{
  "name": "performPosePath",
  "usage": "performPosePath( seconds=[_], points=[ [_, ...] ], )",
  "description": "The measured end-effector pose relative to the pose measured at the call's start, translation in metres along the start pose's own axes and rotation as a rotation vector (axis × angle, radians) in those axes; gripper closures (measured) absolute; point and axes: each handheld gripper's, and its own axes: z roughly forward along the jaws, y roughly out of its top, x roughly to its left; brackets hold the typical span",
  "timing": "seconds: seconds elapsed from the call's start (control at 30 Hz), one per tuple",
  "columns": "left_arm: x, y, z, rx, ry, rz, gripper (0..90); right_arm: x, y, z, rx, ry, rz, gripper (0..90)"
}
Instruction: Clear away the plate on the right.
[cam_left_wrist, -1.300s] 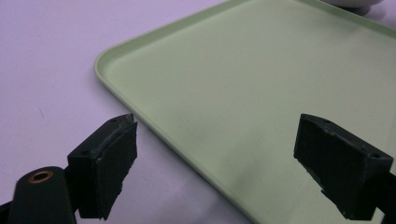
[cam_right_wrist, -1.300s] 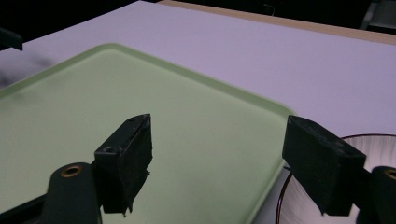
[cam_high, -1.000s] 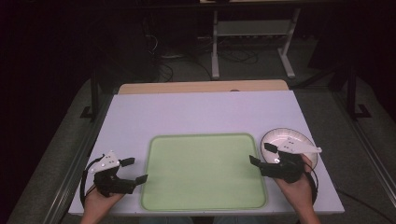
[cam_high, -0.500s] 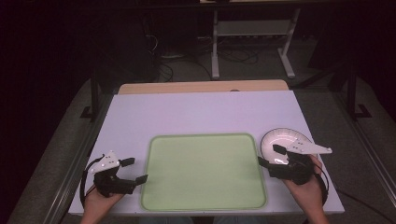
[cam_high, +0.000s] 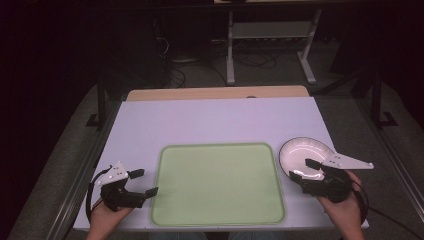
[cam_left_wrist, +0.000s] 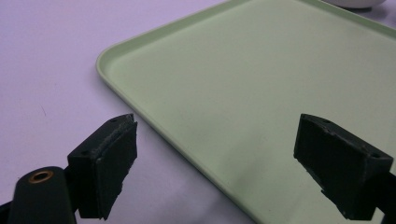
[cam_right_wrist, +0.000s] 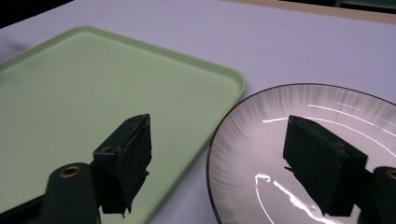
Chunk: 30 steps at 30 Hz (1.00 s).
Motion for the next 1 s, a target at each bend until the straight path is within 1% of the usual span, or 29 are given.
performPosePath(
  seconds=[0.17, 0.27, 0.37, 0.5, 0.63, 0.7, 0.73, 0.77, 0.9, 1.0],
  points=[
    [0.0, 0.0, 0.001, -0.001, -0.001, 0.0, 13.3, -0.006, -0.003, -0.007, -0.004, -0.01, 0.014, 22.7],
    [0.0, 0.0, 0.001, -0.001, -0.002, -0.001, 13.3, -0.011, -0.006, -0.015, -0.007, -0.022, 0.028, 22.7],
    [0.0, 0.0, 0.001, -0.001, -0.002, -0.002, 13.3, -0.013, -0.007, -0.018, -0.01, -0.026, 0.031, 22.7],
    [0.0, 0.0, 0.001, 0.001, -0.002, -0.003, 13.3, -0.021, -0.009, -0.028, -0.016, -0.042, 0.049, 22.7],
    [0.0, 0.0, 0.001, 0.002, -0.002, -0.003, 13.3, -0.025, -0.011, -0.033, -0.017, -0.052, 0.063, 22.7],
    [0.0, 0.0, 0.001, 0.003, -0.002, -0.003, 13.3, -0.03, -0.013, -0.037, -0.019, -0.061, 0.072, 22.7],
    [0.0, 0.0, 0.001, 0.002, -0.002, -0.003, 13.3, -0.03, -0.013, -0.037, -0.019, -0.061, 0.072, 22.7],
    [0.0, 0.0, 0.001, 0.002, -0.002, -0.003, 13.3, -0.033, -0.015, -0.04, -0.016, -0.065, 0.082, 22.7],
    [0.0, 0.0, 0.002, 0.005, -0.002, -0.004, 13.3, -0.037, -0.017, -0.043, -0.008, -0.077, 0.088, 22.7],
    [0.0, 0.0, 0.002, 0.005, -0.002, -0.004, 13.3, -0.045, -0.021, -0.049, -0.004, -0.093, 0.103, 22.7]
  ],
)
